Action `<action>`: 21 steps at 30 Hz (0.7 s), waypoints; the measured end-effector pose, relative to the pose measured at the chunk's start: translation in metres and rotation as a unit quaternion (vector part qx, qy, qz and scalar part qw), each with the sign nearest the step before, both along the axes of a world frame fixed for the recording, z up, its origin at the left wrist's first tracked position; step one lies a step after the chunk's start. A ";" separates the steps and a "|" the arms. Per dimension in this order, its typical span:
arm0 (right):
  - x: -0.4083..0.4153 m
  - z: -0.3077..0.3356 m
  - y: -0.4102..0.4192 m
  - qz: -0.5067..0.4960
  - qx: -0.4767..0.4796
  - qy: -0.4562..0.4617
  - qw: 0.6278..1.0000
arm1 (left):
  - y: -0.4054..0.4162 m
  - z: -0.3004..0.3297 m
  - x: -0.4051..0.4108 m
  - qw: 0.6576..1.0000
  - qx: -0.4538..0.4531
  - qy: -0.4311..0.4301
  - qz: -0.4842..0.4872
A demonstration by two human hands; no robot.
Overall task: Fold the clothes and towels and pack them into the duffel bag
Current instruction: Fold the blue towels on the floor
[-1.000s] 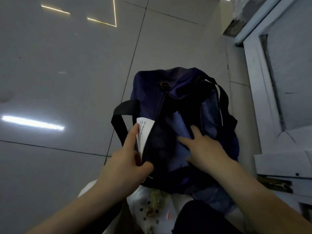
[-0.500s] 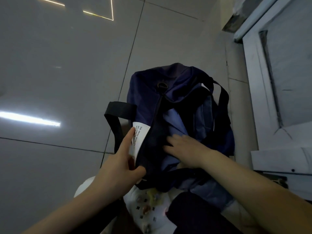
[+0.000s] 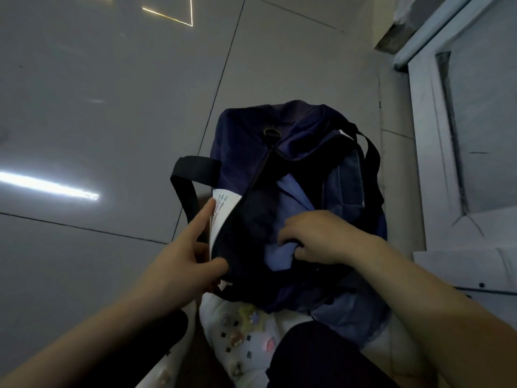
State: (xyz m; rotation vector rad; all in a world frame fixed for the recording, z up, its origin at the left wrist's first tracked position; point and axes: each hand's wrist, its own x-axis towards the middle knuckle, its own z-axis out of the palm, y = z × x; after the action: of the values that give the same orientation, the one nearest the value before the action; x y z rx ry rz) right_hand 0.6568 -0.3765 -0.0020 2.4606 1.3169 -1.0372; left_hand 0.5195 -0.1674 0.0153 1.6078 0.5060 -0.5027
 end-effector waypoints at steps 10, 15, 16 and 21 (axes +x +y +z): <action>0.008 -0.001 0.020 -0.113 0.039 0.020 0.993 | 0.003 0.019 0.021 0.993 -0.074 -0.016 0.087; -0.001 -0.027 0.027 -0.034 -0.062 -0.045 0.996 | -0.001 0.016 0.016 0.994 -0.074 -0.005 0.076; -0.002 -0.031 0.029 -0.033 -0.062 -0.054 0.996 | -0.001 0.015 0.015 0.995 -0.073 -0.001 0.072; -0.003 -0.027 0.024 -0.095 -0.008 -0.074 0.993 | 0.007 0.011 0.015 0.990 -0.102 0.013 0.096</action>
State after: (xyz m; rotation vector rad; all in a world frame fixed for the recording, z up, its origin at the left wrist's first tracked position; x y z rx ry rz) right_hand 0.6537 -0.3530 -0.0292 2.6343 1.0446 -0.8784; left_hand 0.5344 -0.1606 0.0265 1.3442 0.6032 -0.4171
